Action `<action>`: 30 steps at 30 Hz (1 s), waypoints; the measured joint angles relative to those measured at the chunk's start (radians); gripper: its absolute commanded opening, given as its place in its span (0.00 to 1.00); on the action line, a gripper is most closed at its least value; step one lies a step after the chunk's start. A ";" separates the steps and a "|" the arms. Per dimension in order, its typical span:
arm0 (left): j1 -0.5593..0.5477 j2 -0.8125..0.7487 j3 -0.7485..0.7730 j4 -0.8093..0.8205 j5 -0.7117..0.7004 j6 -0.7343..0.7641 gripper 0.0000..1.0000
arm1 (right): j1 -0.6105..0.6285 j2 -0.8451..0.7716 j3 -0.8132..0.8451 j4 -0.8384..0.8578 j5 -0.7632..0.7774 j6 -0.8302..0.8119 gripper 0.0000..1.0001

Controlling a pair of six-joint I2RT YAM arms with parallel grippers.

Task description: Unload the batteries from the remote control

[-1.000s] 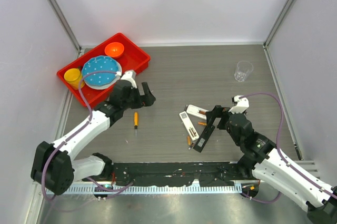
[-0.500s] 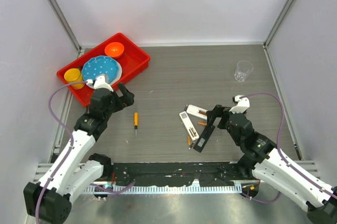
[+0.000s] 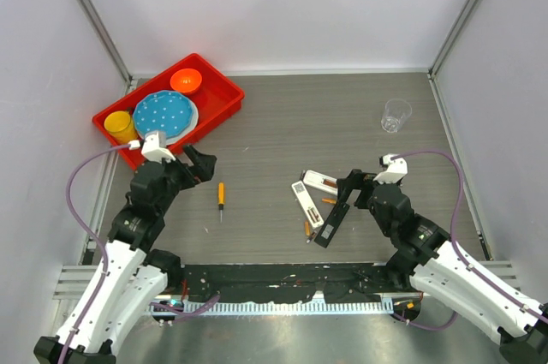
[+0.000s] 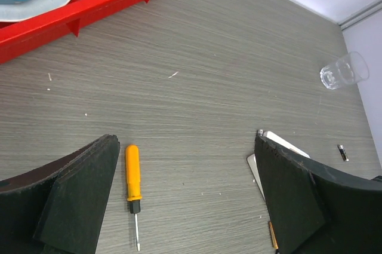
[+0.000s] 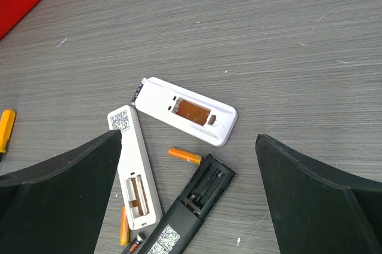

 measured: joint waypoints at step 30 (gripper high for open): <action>0.000 -0.006 -0.059 -0.174 0.090 -0.085 1.00 | 0.000 -0.001 0.000 -0.054 0.031 0.121 0.99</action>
